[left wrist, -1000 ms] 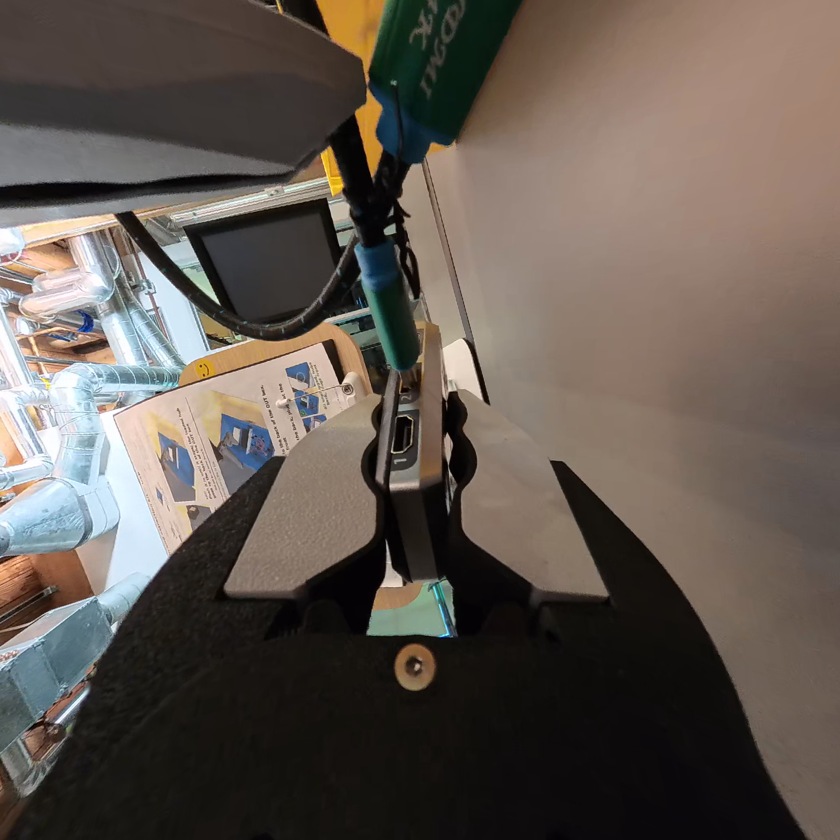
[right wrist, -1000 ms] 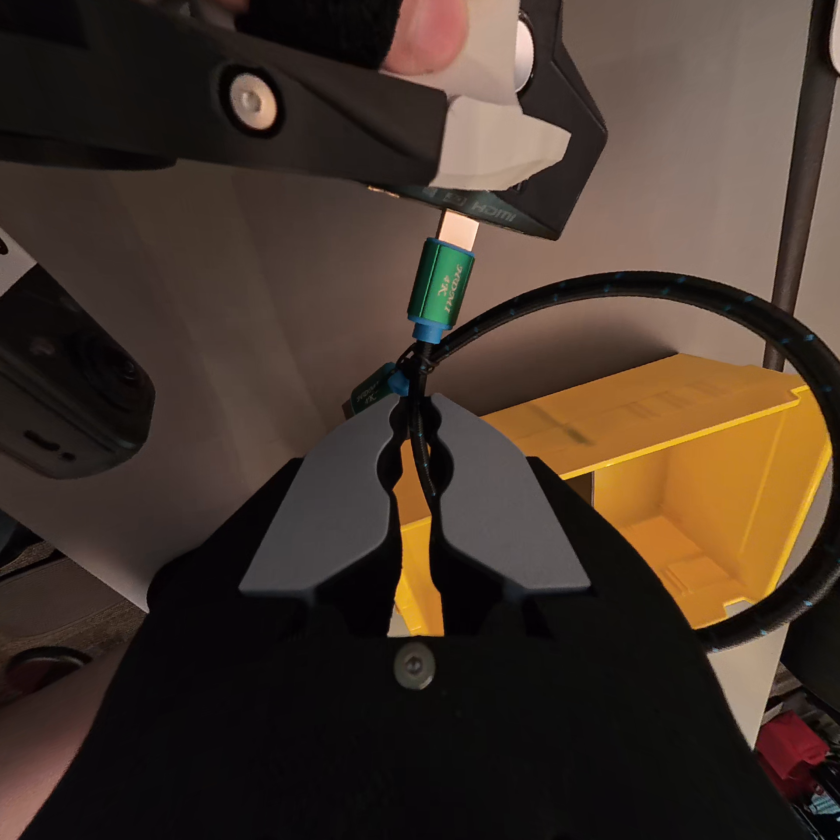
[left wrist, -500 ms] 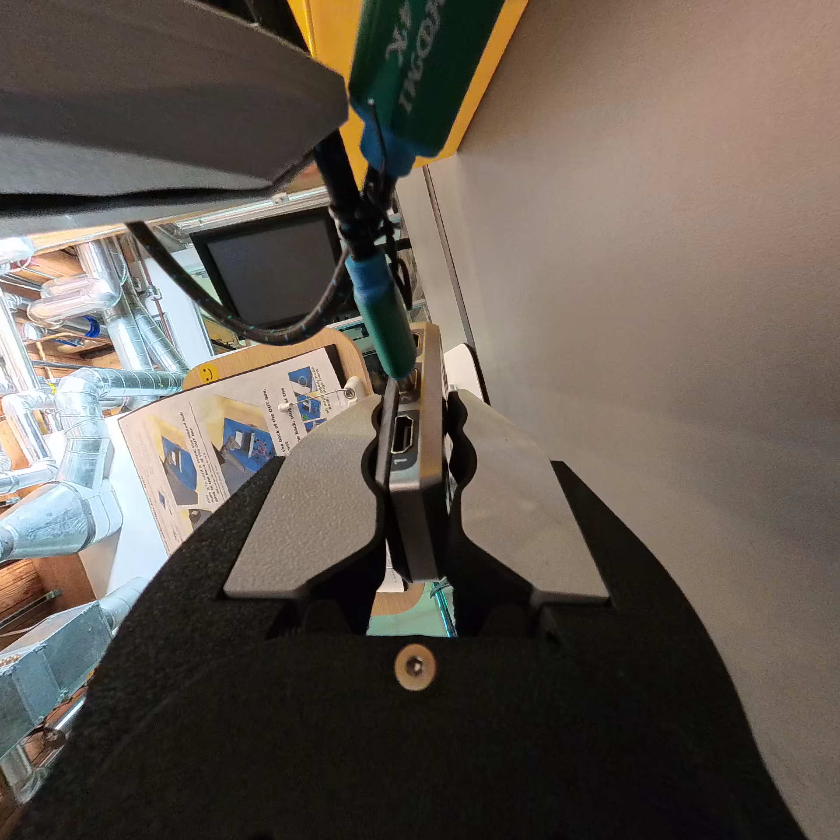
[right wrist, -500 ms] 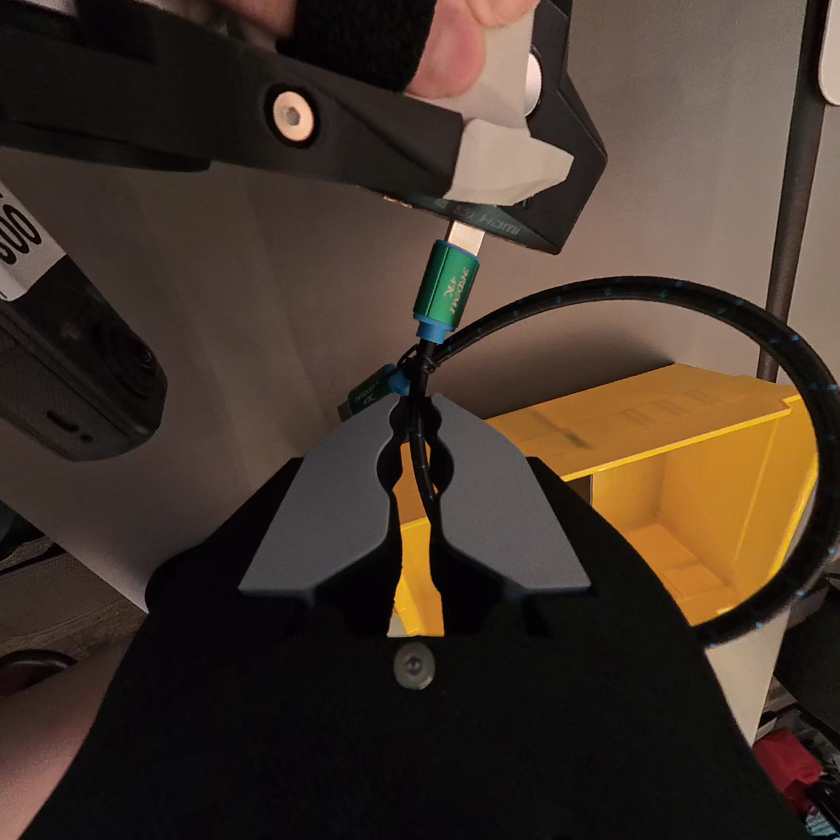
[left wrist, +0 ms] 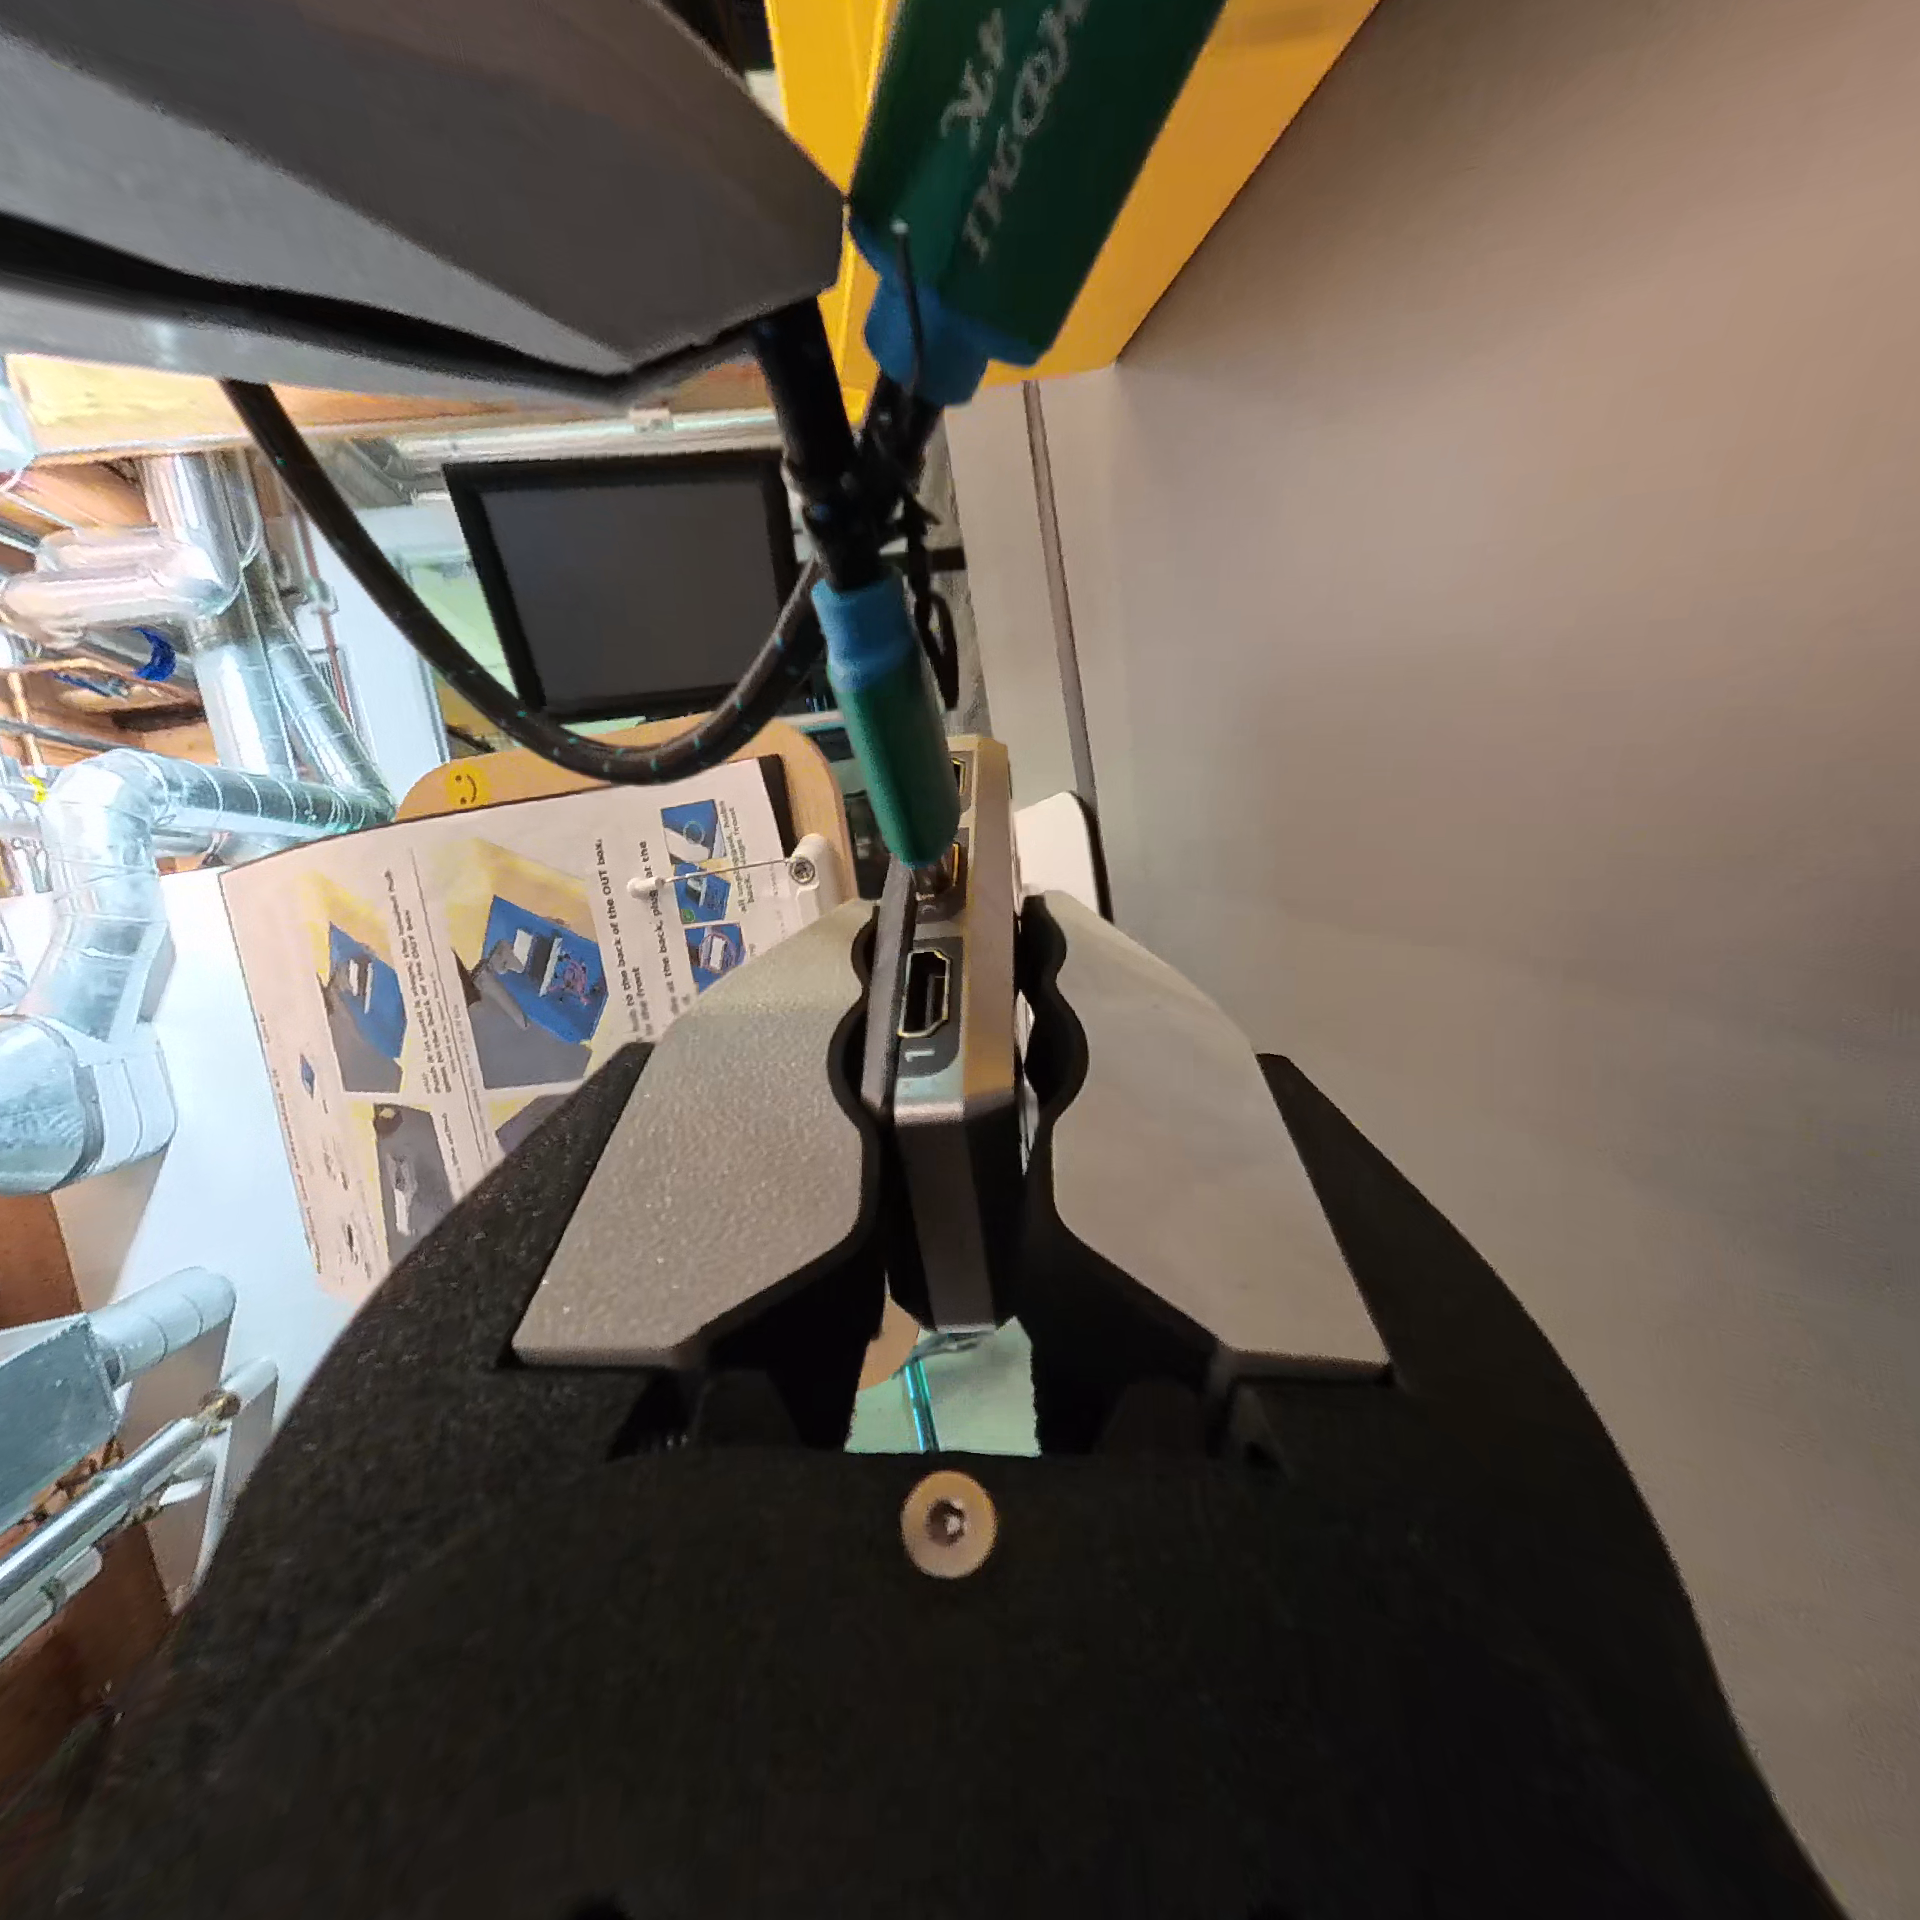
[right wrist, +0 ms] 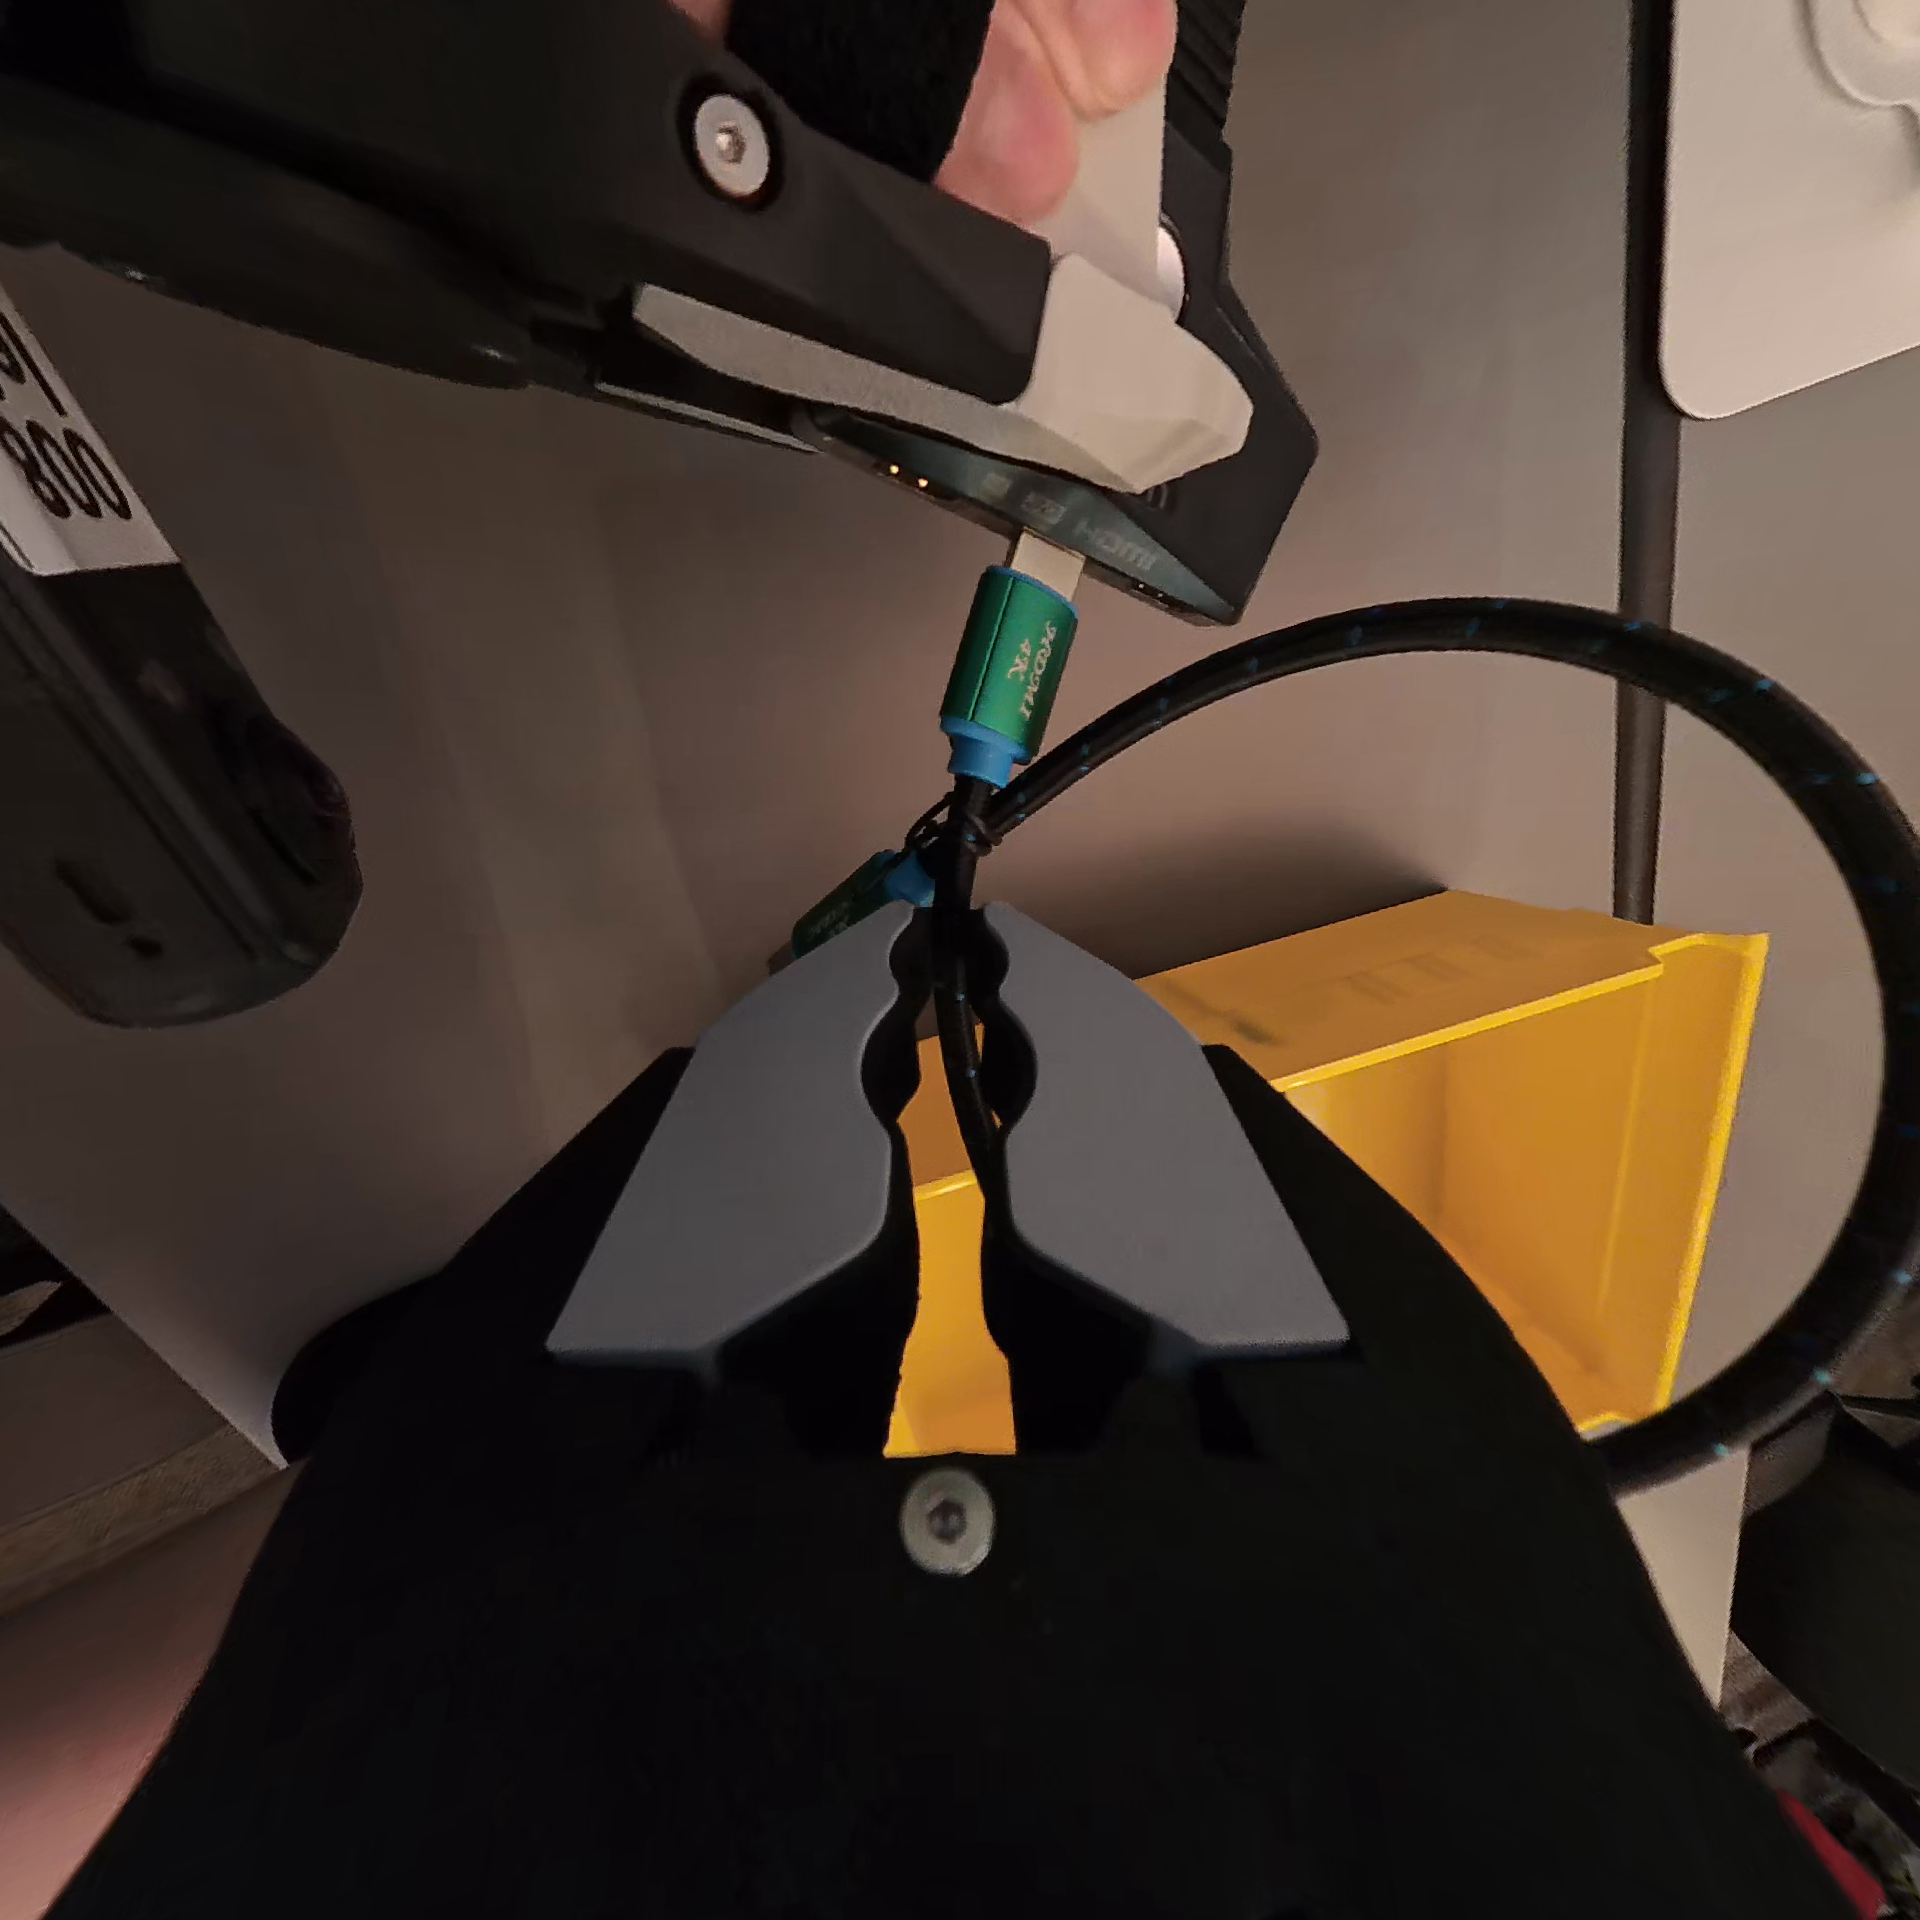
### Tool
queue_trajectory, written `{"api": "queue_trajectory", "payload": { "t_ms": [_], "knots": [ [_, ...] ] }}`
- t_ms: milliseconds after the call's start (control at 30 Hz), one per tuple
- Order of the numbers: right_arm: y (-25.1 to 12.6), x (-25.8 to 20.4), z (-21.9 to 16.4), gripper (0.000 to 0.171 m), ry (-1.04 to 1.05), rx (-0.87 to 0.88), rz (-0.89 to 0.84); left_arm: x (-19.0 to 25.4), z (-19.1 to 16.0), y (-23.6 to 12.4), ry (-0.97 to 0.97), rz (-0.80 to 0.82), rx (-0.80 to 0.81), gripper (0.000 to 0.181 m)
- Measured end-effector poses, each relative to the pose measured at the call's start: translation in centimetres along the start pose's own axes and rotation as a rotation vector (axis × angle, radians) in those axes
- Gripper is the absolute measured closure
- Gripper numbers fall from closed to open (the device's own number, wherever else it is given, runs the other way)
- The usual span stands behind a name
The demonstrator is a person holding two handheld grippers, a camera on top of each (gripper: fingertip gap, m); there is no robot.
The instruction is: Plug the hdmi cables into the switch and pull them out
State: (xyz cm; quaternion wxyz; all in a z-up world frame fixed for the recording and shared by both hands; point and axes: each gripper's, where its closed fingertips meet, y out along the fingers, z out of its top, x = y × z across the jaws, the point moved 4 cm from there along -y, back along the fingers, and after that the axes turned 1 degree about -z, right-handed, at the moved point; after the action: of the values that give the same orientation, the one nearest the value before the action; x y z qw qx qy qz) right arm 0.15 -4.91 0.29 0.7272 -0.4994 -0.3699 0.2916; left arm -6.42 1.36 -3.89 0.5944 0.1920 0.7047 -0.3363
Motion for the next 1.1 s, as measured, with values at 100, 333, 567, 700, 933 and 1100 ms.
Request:
{"api": "queue_trajectory", "payload": {
  "t_ms": [100,333,567,700,933,1100],
  "knots": [
    [-0.2,0.0,0.2,0.164,-0.007,0.008,-0.015,-0.3,-0.1,-0.1,-0.007,0.011,-0.01,0.157],
    [-1.4,-0.4,0.3,0.164,-0.058,0.08,0.008,-0.9,0.0,-0.7,-0.036,0.051,0.041,0.157],
    [-2.3,-0.4,-0.2,0.164,-0.066,0.114,0.044,-1.3,0.6,-1.3,-0.011,0.076,0.079,0.157],
    [-2.3,-0.1,0.0,0.164,-0.062,0.114,0.017,-1.6,0.3,-1.2,-0.021,0.095,0.039,0.157],
    [-1.9,-0.1,0.6,0.164,-0.084,0.106,-0.034,-1.9,-0.4,-1.1,-0.03,0.102,-0.001,0.158],
    [-2.4,-0.4,0.6,0.164,-0.089,0.141,0.015,-1.7,-0.1,-1.4,0.006,0.088,0.037,0.157]
  ]
}}
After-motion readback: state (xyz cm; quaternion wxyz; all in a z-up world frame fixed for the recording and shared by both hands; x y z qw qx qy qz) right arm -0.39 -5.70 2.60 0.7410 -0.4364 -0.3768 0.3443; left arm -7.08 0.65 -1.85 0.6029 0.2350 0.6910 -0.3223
